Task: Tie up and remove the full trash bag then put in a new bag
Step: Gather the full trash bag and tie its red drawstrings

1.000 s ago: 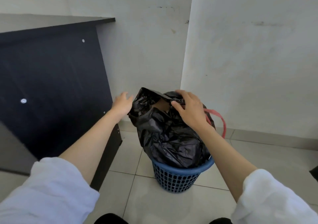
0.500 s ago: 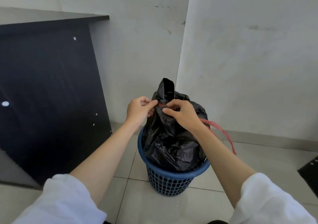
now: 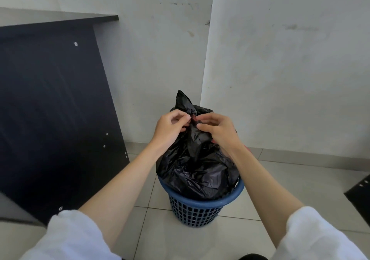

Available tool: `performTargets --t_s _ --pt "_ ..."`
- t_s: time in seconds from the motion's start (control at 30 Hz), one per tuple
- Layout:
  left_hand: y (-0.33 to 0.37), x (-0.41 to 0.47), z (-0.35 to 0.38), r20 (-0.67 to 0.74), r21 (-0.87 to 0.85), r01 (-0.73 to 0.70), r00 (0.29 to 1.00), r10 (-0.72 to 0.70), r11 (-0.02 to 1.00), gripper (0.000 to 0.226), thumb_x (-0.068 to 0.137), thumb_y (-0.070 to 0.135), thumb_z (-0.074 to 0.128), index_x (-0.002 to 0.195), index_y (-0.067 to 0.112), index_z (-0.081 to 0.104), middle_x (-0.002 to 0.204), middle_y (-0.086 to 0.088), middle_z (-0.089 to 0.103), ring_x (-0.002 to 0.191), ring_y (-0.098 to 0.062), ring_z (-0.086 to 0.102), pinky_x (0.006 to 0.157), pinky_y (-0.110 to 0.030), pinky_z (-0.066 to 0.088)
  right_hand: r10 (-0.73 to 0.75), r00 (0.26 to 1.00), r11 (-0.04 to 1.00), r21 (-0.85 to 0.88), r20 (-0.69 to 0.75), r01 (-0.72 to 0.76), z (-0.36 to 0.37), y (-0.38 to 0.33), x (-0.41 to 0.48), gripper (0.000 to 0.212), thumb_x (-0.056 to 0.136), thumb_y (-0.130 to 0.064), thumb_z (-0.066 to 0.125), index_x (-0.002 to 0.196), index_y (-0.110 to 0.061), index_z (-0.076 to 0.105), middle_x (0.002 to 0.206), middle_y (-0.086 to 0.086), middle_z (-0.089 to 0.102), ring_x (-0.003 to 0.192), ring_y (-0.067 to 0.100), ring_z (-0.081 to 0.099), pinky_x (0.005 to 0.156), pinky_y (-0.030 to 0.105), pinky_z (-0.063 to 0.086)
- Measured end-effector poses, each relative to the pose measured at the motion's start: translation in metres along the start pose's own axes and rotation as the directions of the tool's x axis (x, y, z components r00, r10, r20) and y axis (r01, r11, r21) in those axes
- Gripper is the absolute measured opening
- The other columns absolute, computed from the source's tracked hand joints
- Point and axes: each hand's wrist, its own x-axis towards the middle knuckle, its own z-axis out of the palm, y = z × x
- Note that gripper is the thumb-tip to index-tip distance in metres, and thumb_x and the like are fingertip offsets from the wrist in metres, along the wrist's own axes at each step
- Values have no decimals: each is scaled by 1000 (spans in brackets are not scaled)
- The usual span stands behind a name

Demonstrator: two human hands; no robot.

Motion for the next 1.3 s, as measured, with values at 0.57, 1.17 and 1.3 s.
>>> performTargets --t_s 0.57,1.17,1.3 --pt "11 -4 -30 -57 561 32 998 0 828 26 99 19 46 90 2 62 90 -13 67 80 -26 66 71 -32 58 -296 943 825 -458 152 332 34 4 -8 45 80 -19 73 120 -27 53 93 -1 53 89 15 44 81 24 39" --pt "9 -3 -56 -105 509 68 994 -16 858 26 101 17 39 93 8 62 90 -5 62 79 -18 60 70 -29 53 -391 898 349 -871 200 346 55 4 9 35 83 -45 61 97 -13 68 123 -4 54 126 16 39 108 43 22" --pt "25 -3 -46 -90 31 246 966 -243 969 28 101 18 37 86 16 61 93 -1 64 84 -11 55 68 -22 45 -468 867 296 -894 170 336 60 9 12 44 80 -54 63 89 -12 65 102 2 62 108 26 55 99 55 35"
